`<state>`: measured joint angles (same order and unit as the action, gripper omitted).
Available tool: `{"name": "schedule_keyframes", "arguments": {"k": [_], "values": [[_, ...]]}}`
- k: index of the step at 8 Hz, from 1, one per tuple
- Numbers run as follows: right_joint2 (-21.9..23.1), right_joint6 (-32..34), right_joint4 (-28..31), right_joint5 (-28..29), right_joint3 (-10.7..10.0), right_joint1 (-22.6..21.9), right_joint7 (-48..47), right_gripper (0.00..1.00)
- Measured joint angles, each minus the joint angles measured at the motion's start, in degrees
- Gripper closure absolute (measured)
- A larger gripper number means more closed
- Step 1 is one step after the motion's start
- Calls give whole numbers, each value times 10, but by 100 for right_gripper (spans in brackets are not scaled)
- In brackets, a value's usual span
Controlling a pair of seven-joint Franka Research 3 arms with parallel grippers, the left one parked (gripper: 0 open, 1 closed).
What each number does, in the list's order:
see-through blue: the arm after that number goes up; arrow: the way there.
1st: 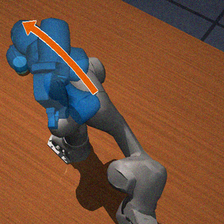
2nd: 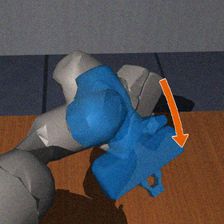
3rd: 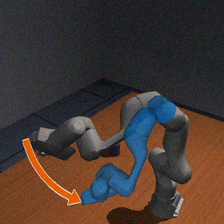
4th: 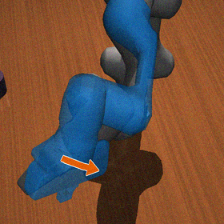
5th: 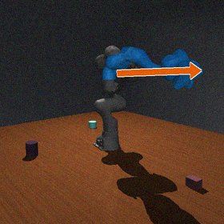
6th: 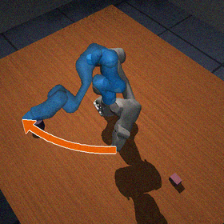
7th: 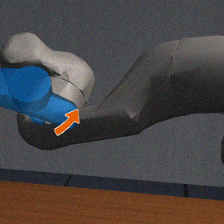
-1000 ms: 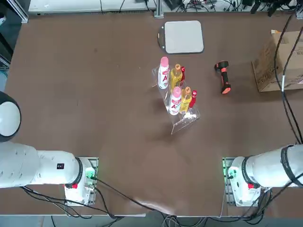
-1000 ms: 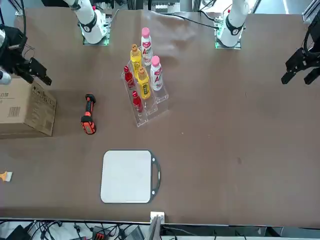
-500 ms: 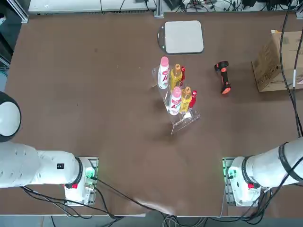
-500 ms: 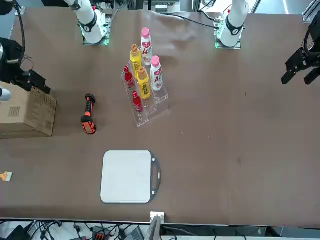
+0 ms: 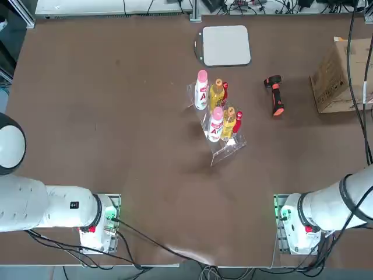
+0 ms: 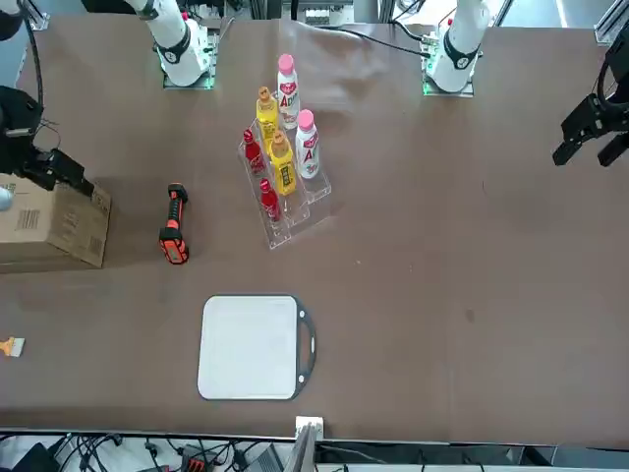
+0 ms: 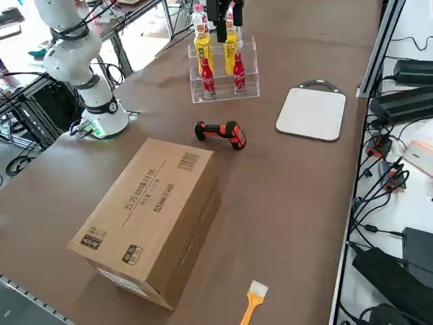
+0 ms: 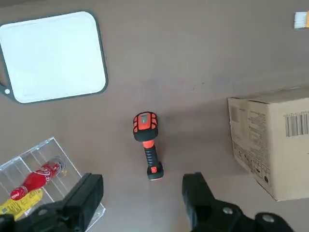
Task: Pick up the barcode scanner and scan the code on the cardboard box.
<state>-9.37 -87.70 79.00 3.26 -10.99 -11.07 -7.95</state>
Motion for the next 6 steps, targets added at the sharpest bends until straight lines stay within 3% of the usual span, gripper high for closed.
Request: {"name": "schedule_keyframes", "arguments": {"k": [4, 5, 6], "values": [[-1, 0, -1, 0, 0, 5, 0, 0], [-3, 0, -1, 0, 6, 15, 0, 0], [-6, 0, -1, 0, 29, 42, 0, 0]]}}
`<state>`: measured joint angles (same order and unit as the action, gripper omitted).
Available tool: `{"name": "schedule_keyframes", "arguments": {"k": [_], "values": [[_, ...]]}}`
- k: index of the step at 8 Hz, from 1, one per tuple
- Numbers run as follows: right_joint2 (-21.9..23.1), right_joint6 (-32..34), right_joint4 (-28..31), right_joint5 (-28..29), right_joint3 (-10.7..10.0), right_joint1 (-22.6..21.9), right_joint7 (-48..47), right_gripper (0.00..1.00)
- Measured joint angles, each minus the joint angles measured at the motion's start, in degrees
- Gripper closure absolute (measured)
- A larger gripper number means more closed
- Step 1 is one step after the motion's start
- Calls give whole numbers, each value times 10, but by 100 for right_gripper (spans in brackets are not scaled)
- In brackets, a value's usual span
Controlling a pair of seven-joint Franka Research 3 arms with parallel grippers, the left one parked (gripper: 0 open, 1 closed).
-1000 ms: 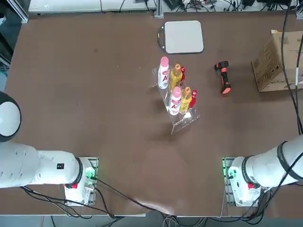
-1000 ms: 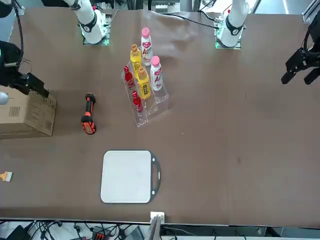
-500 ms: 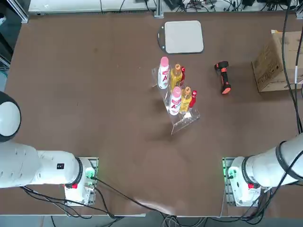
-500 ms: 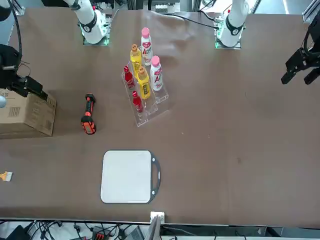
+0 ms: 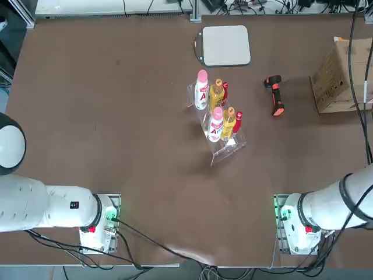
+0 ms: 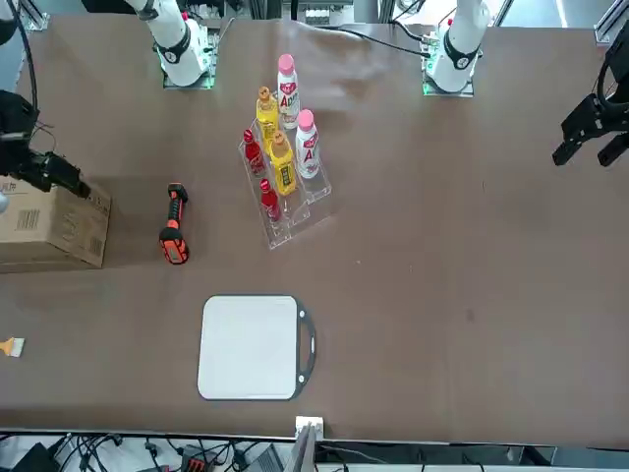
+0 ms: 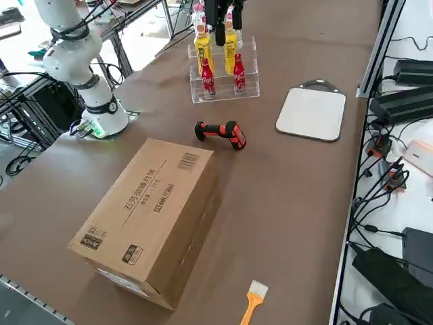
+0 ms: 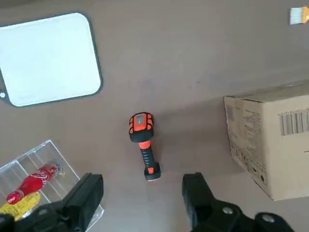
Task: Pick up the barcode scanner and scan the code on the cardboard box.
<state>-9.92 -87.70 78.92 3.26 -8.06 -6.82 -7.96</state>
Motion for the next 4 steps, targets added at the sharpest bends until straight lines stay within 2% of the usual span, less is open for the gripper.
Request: {"name": "schedule_keyframes", "arguments": {"k": [1, 2, 4], "values": [[-1, 0, 0, 0, 31, 32, 0, 0], [-2, 0, 0, 0, 44, 49, 0, 0], [-2, 0, 0, -2, 49, 62, 0, 0]]}}
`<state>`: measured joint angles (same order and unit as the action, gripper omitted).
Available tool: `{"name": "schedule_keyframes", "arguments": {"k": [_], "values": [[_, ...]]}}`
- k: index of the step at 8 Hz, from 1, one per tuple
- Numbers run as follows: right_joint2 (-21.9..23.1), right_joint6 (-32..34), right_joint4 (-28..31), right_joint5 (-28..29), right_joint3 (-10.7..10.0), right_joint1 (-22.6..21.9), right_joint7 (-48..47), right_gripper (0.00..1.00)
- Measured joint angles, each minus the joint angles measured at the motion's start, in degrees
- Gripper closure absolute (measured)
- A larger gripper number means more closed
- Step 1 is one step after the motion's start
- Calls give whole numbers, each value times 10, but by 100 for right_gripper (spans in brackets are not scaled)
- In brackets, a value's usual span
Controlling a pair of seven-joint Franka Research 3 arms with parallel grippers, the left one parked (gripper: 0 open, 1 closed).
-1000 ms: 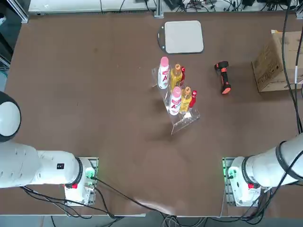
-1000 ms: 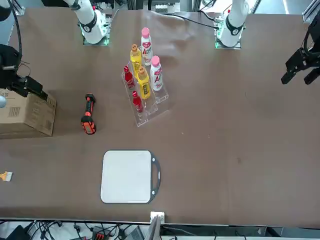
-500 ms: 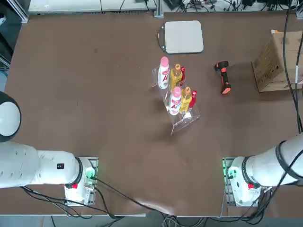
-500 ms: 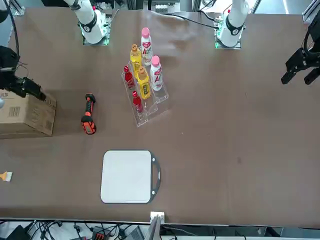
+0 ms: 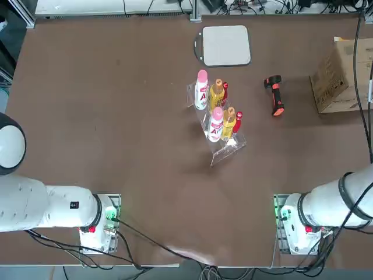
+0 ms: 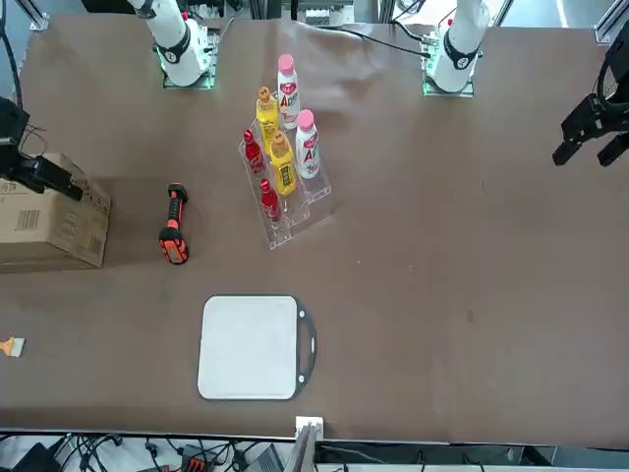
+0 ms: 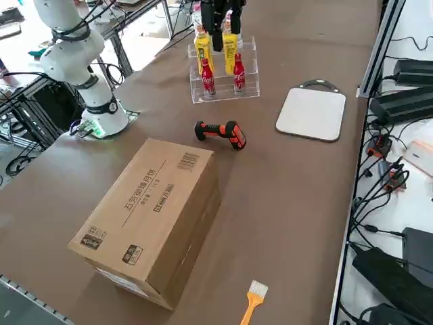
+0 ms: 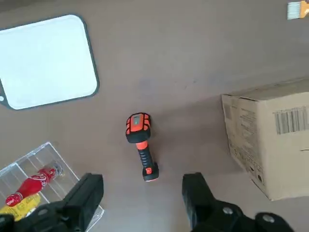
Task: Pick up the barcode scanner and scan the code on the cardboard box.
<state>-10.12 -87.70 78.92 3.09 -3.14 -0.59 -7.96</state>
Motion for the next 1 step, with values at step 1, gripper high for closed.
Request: {"name": "schedule_keyframes", "arguments": {"k": [1], "values": [[0, 0, 0, -2, 1, 3, 0, 0]]}}
